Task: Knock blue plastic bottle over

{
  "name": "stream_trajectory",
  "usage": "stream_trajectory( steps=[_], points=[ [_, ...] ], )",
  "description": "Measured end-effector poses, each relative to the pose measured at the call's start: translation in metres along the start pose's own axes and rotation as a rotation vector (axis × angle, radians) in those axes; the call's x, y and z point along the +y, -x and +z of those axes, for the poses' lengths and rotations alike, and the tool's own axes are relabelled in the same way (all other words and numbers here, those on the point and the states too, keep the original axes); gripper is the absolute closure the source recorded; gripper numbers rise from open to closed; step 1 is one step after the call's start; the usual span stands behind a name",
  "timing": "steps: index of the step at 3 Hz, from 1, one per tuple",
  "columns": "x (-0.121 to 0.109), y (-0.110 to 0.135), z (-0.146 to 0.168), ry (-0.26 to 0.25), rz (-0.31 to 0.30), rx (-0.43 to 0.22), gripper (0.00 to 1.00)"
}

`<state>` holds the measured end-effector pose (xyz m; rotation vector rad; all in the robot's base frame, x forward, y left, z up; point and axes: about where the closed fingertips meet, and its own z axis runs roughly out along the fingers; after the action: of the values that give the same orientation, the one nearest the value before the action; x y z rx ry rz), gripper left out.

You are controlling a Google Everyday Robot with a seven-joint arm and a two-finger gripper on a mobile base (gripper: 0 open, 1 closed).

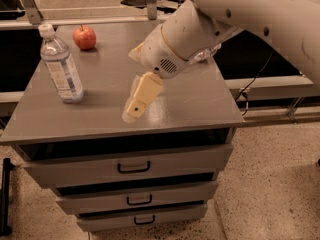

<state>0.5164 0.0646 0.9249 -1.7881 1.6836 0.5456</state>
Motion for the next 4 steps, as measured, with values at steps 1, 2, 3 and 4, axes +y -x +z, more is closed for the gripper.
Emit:
stream_trajectory(
  steps=[1, 2, 3, 4],
  points=[
    [-0.031, 0.007, 0.020, -0.036, -0.031, -0.080, 0.00],
    [-0.067, 0.013, 0.047, -0.034, -0.066, -0.151, 0.00],
    [-0.099, 0.022, 0.071, -0.028, -0.086, -0.223, 0.00],
    [-0.120, 0.031, 0.104, -0.008, -0.086, -0.295, 0.00]
  ],
)
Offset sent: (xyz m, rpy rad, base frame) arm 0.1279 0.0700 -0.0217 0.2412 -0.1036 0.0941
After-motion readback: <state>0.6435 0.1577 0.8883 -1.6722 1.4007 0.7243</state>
